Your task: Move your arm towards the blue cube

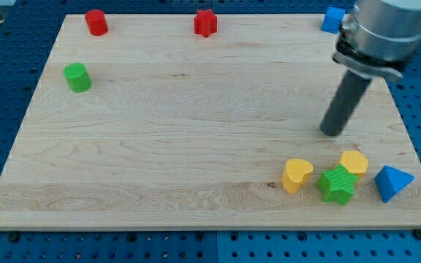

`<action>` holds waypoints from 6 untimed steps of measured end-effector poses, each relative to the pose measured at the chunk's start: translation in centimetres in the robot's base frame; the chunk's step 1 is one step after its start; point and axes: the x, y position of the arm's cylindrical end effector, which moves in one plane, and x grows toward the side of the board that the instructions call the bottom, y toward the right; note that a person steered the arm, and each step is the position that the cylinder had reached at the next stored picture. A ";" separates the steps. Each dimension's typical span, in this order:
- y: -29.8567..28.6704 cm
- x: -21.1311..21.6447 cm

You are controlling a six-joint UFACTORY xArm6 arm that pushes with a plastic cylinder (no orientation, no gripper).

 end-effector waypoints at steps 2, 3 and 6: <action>-2.6 -11.9; -4.4 -17.5; -6.2 -26.9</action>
